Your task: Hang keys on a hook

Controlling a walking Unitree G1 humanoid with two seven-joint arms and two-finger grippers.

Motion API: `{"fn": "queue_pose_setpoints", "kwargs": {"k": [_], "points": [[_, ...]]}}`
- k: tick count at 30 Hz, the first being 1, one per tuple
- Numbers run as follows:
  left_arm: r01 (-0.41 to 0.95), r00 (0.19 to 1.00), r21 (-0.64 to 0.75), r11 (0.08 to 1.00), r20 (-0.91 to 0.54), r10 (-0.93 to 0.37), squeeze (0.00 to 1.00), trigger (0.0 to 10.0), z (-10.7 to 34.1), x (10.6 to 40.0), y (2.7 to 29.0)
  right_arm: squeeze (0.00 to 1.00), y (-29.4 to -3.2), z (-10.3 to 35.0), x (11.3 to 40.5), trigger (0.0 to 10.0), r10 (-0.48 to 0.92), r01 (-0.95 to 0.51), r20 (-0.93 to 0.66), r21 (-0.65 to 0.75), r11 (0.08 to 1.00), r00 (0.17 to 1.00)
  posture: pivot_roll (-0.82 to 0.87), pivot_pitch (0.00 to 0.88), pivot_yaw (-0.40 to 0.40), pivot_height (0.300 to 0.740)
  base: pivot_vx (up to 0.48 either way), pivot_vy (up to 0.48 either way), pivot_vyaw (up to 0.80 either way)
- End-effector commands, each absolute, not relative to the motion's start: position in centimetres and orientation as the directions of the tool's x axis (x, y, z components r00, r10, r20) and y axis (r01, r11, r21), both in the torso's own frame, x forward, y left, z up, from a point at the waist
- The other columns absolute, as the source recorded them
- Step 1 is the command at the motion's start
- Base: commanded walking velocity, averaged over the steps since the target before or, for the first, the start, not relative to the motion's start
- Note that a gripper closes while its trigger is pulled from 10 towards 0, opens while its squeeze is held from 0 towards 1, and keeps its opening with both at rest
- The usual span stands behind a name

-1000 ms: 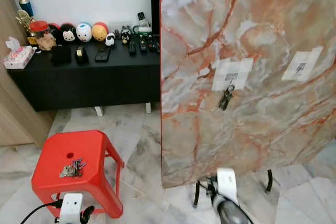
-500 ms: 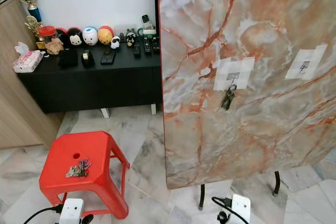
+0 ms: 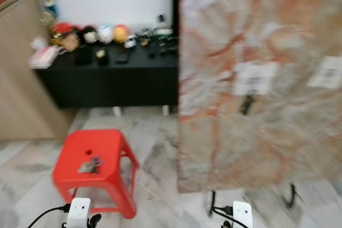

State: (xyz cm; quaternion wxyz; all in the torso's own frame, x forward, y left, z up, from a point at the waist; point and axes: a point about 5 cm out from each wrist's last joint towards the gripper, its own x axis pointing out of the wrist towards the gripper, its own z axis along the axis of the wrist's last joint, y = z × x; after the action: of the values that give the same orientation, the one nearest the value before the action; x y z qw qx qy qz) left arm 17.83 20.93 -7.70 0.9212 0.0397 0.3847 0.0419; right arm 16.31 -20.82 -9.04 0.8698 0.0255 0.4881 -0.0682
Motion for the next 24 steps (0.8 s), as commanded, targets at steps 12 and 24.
{"fn": "queue_pose_setpoints", "kwargs": {"k": [12,24], "points": [[-0.083,0.668,0.126,0.989,-0.729,0.149,0.0,10.0,-8.0,16.8,22.5,0.0,-21.8,-9.4,14.9,10.0,-0.09,0.172,-0.868,-0.005,0.985,0.488,-0.02,0.0,-0.021,0.74,0.0,0.315,0.1],[-0.098,0.669,0.126,0.987,-0.726,0.159,0.0,10.0,-7.9,16.8,22.6,0.0,-22.2,-9.3,14.9,10.0,-0.091,0.176,-0.866,-0.004,0.984,0.492,-0.01,0.0,-0.029,0.74,0.0,0.313,0.0]]}}
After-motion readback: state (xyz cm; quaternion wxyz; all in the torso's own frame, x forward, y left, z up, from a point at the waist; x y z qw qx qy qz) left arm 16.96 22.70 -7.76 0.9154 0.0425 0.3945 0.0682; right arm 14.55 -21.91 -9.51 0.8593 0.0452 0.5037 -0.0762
